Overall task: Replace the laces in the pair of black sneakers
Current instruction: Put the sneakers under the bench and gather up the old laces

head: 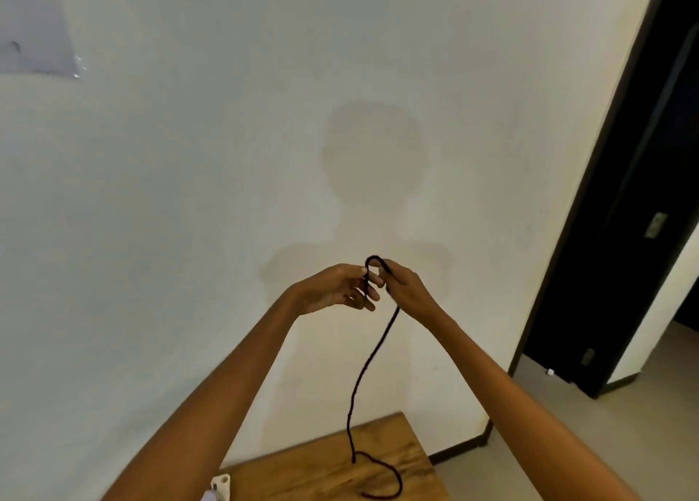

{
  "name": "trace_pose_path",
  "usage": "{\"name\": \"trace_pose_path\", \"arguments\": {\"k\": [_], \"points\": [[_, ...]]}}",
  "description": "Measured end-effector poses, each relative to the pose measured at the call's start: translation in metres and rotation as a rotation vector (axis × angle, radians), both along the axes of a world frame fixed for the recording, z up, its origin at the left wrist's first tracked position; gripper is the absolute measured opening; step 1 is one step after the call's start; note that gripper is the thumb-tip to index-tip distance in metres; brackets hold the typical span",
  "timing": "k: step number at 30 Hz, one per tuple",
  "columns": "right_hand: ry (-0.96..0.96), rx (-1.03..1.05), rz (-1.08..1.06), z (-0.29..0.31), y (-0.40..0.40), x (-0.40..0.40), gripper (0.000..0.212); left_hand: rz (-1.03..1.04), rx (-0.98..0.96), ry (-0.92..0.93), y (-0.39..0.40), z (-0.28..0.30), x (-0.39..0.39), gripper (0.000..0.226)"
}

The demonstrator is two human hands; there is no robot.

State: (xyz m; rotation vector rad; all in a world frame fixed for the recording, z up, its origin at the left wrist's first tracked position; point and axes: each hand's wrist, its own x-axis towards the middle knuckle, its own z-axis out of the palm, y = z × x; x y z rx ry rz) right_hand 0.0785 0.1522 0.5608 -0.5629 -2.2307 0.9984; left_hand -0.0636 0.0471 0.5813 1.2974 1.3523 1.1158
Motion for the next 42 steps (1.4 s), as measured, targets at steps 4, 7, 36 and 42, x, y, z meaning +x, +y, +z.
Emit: {"name": "trace_pose_path", "arguments": {"k": [4,7,36,42], "points": [[-0.188,0.307,-0.029,0.03,0.015,-0.013,0.036,0.057,-0.016,-0.171,0.013,0.007,0.005,0.063],[-0.247,0.49,-0.041,0.042,0.031,-0.017,0.038,0.075,0.034,-0.368,0.024,0.009,0.002,0.051],[-0.472,0.438,0.266,0.039,0.099,-0.049,0.031,0.563,0.433,-0.259,0.114,0.015,-0.021,0.038],[-0.304,0.405,0.298,0.065,0.1,-0.051,0.018,0.463,0.337,0.191,0.1,0.01,-0.026,0.034]]}}
